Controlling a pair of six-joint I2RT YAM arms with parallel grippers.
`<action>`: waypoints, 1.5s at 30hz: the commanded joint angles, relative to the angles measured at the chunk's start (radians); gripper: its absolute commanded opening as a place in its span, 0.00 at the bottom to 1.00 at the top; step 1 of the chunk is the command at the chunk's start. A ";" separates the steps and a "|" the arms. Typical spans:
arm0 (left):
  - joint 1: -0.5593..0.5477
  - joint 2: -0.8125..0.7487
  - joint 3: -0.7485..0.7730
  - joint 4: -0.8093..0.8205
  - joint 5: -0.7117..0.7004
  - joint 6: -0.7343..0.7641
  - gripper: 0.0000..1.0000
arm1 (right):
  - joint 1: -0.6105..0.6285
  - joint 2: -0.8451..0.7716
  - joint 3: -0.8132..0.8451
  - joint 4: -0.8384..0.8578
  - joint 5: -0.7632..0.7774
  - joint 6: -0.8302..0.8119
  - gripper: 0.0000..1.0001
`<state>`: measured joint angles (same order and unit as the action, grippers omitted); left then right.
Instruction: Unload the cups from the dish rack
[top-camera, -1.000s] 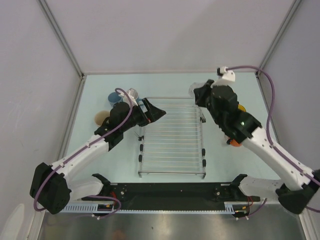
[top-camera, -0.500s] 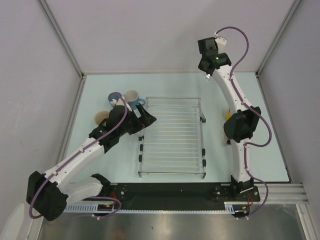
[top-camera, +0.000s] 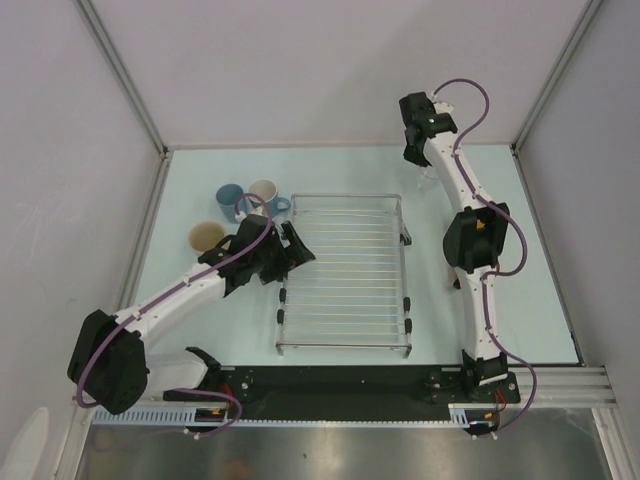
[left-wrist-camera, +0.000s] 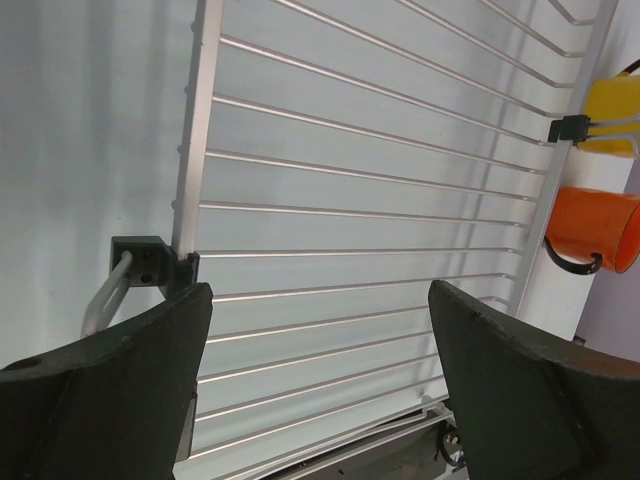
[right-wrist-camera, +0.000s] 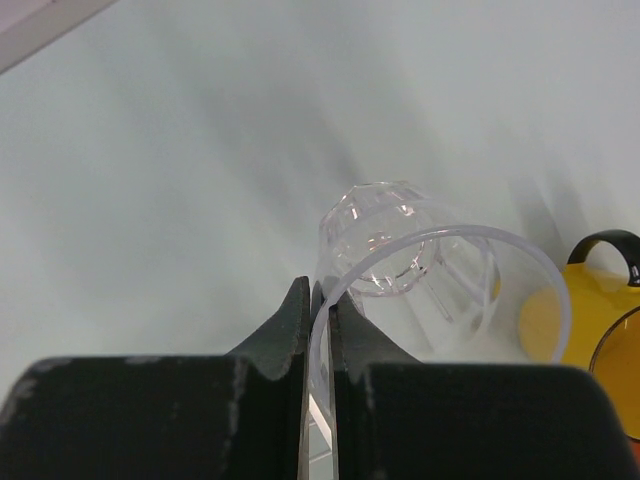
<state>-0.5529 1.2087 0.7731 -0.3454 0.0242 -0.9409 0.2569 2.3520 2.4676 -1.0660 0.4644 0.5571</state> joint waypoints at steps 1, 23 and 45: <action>0.002 0.034 0.020 -0.015 0.031 -0.024 0.94 | 0.004 0.019 -0.007 0.004 -0.018 -0.002 0.00; -0.042 0.040 0.006 -0.017 -0.004 -0.044 0.93 | 0.054 0.112 -0.087 0.090 -0.095 -0.023 0.00; -0.081 0.005 0.012 -0.003 -0.052 0.016 0.95 | 0.053 -0.120 -0.266 0.267 -0.109 -0.032 0.45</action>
<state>-0.6189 1.2587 0.7734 -0.3626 0.0235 -0.9665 0.3065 2.4264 2.2139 -0.8955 0.3347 0.5377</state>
